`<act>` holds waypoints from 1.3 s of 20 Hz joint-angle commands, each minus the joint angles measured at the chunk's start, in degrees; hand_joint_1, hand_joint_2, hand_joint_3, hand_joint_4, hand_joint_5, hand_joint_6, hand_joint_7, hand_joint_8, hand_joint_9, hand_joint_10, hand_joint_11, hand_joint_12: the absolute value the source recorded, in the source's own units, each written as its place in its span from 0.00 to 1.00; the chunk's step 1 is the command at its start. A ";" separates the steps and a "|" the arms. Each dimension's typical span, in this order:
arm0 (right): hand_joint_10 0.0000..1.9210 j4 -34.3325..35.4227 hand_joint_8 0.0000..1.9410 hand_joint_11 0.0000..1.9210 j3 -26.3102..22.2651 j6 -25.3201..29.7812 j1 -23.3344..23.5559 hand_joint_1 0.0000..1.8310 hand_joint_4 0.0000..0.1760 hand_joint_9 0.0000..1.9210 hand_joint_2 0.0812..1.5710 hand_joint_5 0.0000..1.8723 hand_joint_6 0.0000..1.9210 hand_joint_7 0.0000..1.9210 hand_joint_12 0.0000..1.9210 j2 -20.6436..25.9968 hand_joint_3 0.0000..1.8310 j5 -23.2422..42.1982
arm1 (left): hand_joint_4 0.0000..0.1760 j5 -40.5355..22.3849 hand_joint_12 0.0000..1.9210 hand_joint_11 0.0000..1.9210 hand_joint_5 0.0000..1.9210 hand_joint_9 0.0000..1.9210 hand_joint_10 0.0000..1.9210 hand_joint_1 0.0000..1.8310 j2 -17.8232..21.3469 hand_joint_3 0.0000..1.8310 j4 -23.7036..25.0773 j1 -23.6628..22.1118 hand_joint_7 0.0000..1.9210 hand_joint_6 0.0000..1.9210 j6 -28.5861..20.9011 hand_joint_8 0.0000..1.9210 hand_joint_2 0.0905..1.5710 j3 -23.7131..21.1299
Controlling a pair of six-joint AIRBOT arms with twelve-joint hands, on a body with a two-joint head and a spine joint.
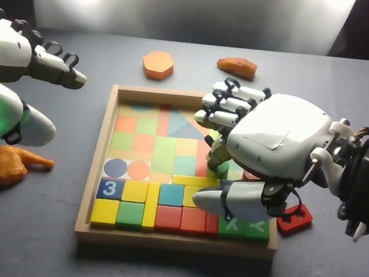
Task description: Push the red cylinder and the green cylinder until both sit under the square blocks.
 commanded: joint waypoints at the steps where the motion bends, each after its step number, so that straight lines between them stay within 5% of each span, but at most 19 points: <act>1: 0.00 0.07 0.00 0.00 0.09 -0.94 -1.39 0.01 0.00 0.02 0.74 0.48 0.01 0.10 0.00 0.80 0.00 -2.02 | 0.17 -4.21 0.33 0.00 0.05 0.06 0.00 0.06 0.64 0.00 0.93 -0.62 0.05 0.00 0.09 0.00 0.87 0.21; 26: 0.00 0.06 0.00 0.00 -3.33 -2.64 -2.57 0.00 0.00 0.02 0.74 0.48 0.00 0.10 0.00 3.76 0.00 -4.46 | 0.18 -4.21 0.33 0.00 0.05 0.07 0.00 0.04 0.64 0.00 0.90 -0.62 0.06 0.00 0.09 0.00 0.87 0.15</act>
